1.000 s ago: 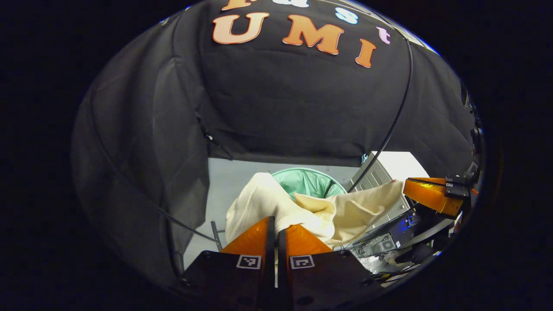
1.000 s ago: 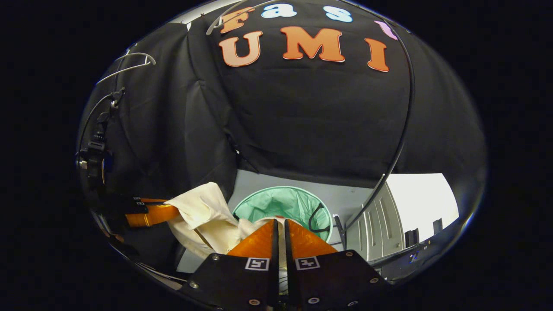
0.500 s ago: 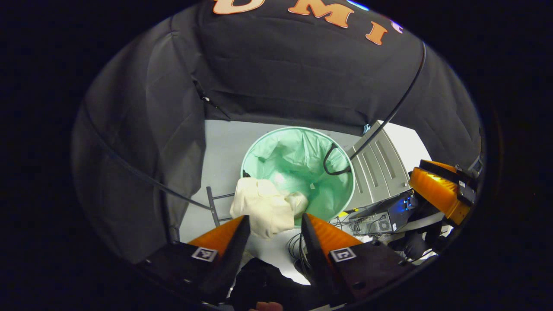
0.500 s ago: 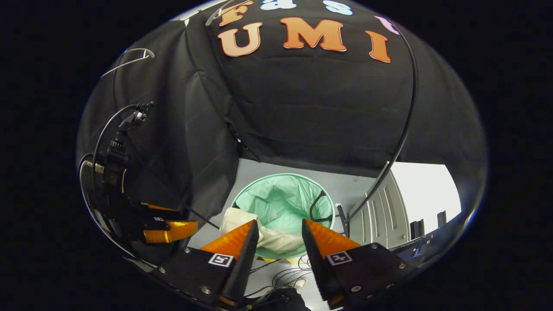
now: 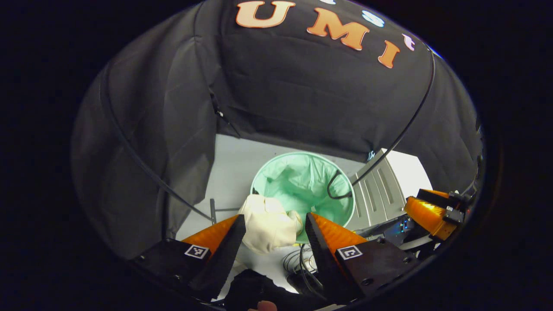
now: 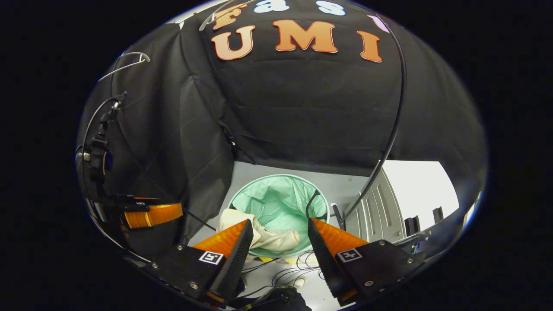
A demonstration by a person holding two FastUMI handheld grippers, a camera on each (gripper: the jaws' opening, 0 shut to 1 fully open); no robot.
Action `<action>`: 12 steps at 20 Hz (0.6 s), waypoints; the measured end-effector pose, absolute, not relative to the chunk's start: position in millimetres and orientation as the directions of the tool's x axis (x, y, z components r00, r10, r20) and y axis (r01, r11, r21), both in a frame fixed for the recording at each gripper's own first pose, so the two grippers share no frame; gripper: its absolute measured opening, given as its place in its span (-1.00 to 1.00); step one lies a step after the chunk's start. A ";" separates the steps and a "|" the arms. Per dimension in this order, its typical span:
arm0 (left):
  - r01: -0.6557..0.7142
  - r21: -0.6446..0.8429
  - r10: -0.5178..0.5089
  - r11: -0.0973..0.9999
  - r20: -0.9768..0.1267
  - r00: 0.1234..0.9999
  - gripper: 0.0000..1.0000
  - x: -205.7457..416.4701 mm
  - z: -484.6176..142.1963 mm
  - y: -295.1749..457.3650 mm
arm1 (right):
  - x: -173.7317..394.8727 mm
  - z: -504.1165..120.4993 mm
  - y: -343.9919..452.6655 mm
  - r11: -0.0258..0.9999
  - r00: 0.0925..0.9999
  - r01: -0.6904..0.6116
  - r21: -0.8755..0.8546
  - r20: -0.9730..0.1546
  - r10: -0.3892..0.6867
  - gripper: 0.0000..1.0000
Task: Grasp the clothes on the hanger with both hands and then place them into the laundry hamper below.
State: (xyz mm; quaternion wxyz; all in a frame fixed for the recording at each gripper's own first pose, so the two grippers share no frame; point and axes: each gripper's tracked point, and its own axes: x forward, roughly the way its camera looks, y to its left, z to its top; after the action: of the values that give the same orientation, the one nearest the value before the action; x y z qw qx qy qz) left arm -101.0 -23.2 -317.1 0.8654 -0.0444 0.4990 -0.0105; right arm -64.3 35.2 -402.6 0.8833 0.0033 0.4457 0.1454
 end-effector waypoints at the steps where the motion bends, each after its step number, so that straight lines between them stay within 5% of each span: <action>1: -0.025 -0.089 -0.062 0.996 -0.840 0.539 0.84 -93.5 -305.9 -24.9 | -57.4 -391.6 34.9 0.959 0.593 -0.247 0.139 -0.761 0.263 0.60; 12: -0.030 -0.068 -0.006 0.997 -0.466 0.885 0.83 3.3 -112.0 -15.7 | 18.5 -205.9 27.7 0.957 0.844 -0.244 0.154 -0.452 0.288 0.60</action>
State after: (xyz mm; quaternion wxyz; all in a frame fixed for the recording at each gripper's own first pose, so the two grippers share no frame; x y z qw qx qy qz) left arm 3.3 -15.7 -112.0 0.9701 -0.0368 0.2400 0.0062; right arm 18.5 27.7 -205.9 0.9592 0.0454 0.2420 0.1389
